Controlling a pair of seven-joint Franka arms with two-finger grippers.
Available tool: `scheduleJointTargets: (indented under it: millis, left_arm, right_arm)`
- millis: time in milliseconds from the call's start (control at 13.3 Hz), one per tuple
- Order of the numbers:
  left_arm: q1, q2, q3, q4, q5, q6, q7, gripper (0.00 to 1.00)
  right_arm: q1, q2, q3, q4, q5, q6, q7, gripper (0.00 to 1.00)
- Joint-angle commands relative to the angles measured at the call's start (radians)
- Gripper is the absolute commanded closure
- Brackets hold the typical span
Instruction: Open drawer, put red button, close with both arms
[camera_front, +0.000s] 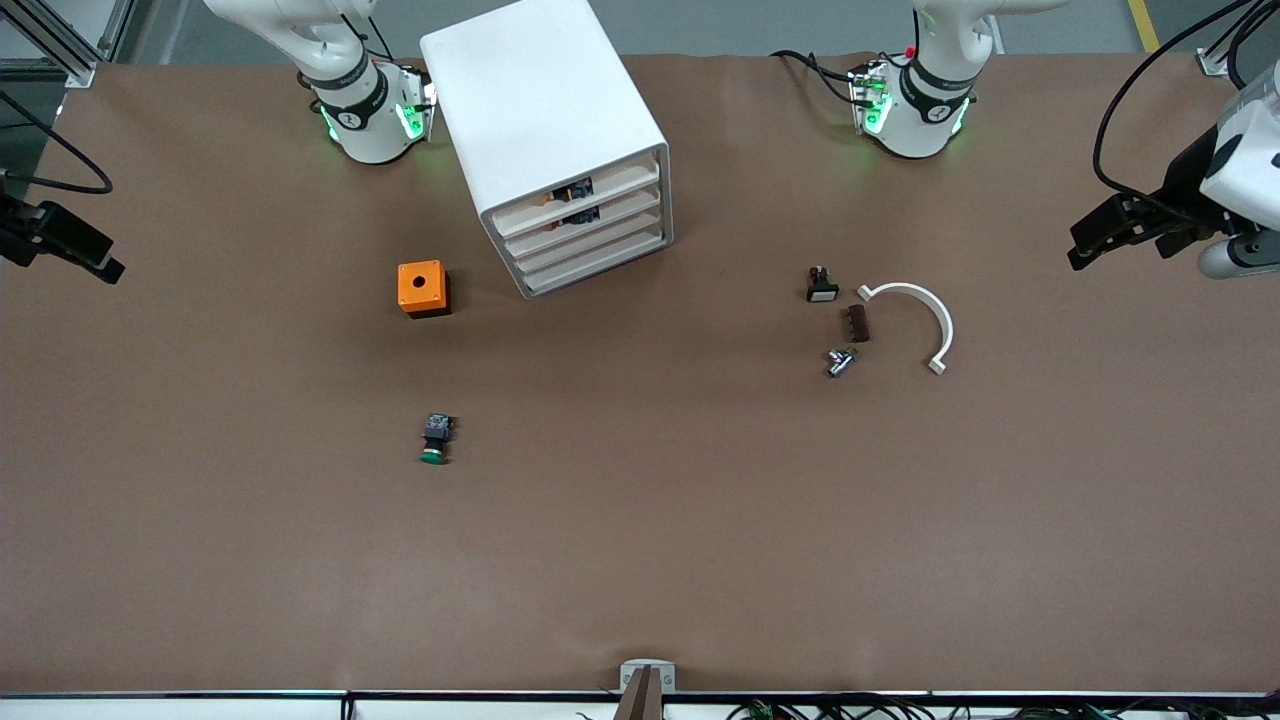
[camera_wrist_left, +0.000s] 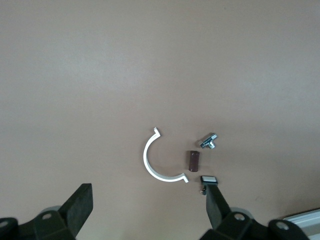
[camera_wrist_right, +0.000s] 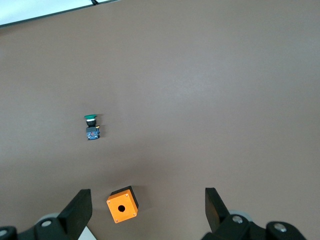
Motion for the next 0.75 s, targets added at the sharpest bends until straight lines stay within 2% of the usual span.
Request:
scheduleJointTargets:
  millis: [0,677]
  left_arm:
    - [0.018,-0.025,-0.017,0.003,0.042,-0.052,0.041,0.00]
    - [0.012,-0.012,-0.017,0.058,0.062,-0.072,0.067,0.00]
  right_arm:
    - [-0.020,-0.024,0.017,-0.019,-0.016,0.004,-0.013,0.00]
    - [-0.020,-0.023,0.017,-0.021,-0.018,0.007,-0.014,0.00]
